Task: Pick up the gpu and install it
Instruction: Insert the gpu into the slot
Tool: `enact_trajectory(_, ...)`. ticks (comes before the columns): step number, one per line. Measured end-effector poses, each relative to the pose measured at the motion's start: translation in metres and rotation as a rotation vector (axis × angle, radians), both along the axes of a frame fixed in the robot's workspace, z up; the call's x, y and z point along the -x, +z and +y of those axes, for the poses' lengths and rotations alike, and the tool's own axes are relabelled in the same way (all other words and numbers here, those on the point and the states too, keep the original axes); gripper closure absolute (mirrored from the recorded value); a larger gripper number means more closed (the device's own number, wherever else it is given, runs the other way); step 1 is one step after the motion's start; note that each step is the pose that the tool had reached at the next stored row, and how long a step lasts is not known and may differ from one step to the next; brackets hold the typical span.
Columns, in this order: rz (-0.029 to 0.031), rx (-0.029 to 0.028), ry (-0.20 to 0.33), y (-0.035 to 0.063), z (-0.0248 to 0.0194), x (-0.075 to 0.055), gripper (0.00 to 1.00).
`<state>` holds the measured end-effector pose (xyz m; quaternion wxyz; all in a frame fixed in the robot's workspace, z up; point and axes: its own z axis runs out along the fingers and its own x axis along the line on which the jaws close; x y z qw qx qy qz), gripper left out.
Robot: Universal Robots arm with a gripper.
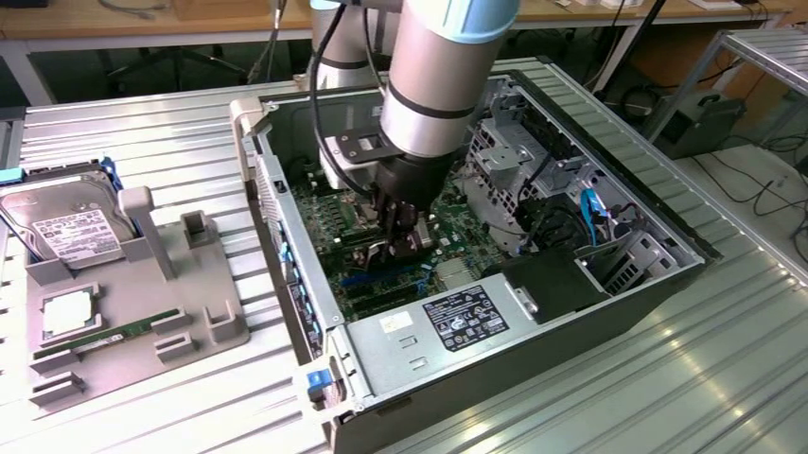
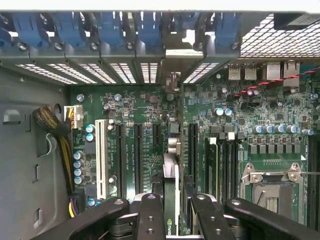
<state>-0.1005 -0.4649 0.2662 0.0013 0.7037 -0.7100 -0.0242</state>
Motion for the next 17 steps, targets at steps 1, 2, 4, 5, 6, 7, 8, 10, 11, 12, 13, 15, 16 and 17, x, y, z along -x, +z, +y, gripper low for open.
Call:
enact_trajectory(1, 0.0002, 0.0001, 0.003, -0.0013, 0.0000, 0.001, 0.74)
enact_trajectory(2, 0.0002, 0.0000, 0.003, -0.0024, 0.0000, 0.002, 0.74)
enact_trajectory(4, 0.0002, -0.0051, 0.004, -0.0037, 0.0016, 0.002, 0.74)
enact_trajectory(5, 0.0000, -0.0236, 0.004, -0.0038, 0.0043, 0.002, 0.74)
enact_trajectory(6, 0.0001, -0.0241, 0.004, -0.0043, 0.0035, 0.003, 0.74)
enact_trajectory(7, 0.0008, -0.0230, 0.004, -0.0101, 0.0022, 0.004, 0.74)
enact_trajectory(8, -0.0001, -0.0245, 0.004, -0.0125, 0.0024, 0.004, 0.73)
enact_trajectory(10, 0.0004, -0.0238, 0.004, -0.0060, 0.0023, 0.003, 0.66)
enact_trajectory(11, 0.0003, -0.0239, 0.004, -0.0018, 0.0023, 0.003, 0.66)
enact_trajectory(12, 0.0003, -0.0240, 0.004, 0.0028, 0.0023, 0.003, 0.66)
enact_trajectory(13, 0.0004, -0.0239, 0.004, 0.0075, 0.0024, 0.003, 0.66)
enact_trajectory(15, 0.0004, -0.0239, 0.004, 0.0162, 0.0025, 0.004, 0.66)
enact_trajectory(16, 0.0004, -0.0238, 0.004, 0.0180, 0.0026, 0.004, 0.66)
enact_trajectory(17, 0.0003, -0.0239, 0.004, 0.0187, 0.0028, 0.005, 0.66)
